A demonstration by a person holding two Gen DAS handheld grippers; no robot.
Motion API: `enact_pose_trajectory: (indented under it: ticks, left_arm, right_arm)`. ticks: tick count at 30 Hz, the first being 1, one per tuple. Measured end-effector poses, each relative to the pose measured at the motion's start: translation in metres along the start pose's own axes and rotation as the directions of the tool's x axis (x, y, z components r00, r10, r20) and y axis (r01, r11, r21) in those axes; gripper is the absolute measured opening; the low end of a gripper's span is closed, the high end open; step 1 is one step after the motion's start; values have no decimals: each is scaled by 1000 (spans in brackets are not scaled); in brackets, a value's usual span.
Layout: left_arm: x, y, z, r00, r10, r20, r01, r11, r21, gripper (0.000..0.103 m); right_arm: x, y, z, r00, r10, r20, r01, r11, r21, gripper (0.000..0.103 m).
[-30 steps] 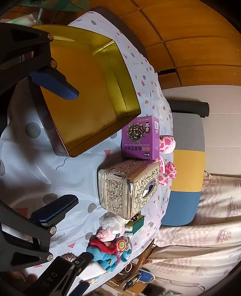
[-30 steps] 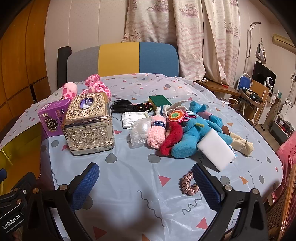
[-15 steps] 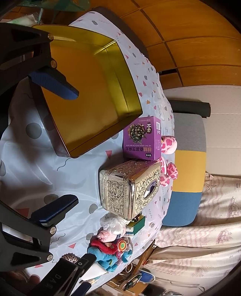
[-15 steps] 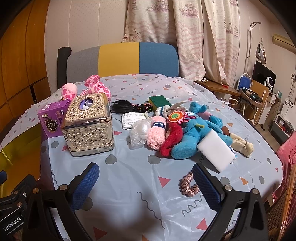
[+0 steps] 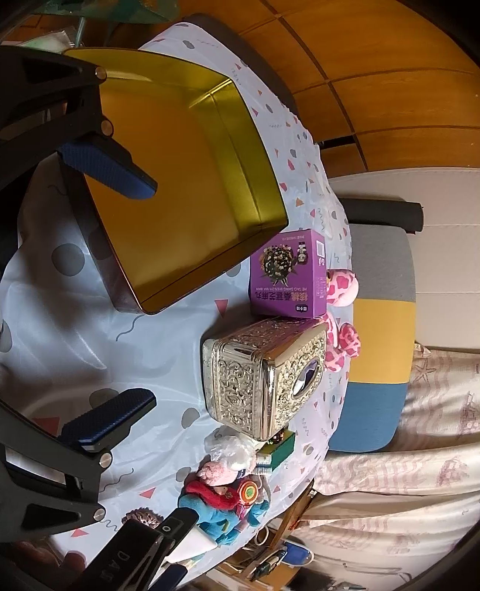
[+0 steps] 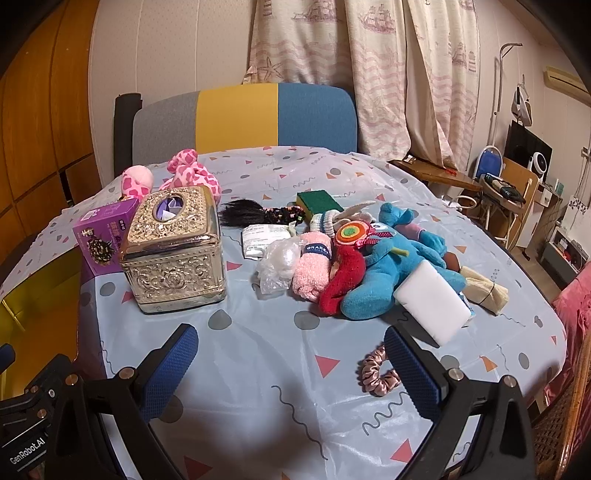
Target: Organize soft objects
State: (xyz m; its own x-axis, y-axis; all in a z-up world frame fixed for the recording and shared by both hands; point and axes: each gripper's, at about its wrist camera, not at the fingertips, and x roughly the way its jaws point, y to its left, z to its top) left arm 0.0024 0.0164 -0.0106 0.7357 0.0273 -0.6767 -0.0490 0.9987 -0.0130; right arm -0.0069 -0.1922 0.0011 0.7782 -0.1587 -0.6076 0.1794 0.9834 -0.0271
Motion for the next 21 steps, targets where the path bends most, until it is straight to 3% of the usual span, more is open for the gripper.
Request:
enact_pose_trajectory:
  ticks: [21]
  left_arm:
    - [0,-2,0,1000,-2,-4,2,1000,8,103]
  right_arm:
    - [5,-3,-2,1000,6,-7,-6,1000,10,103]
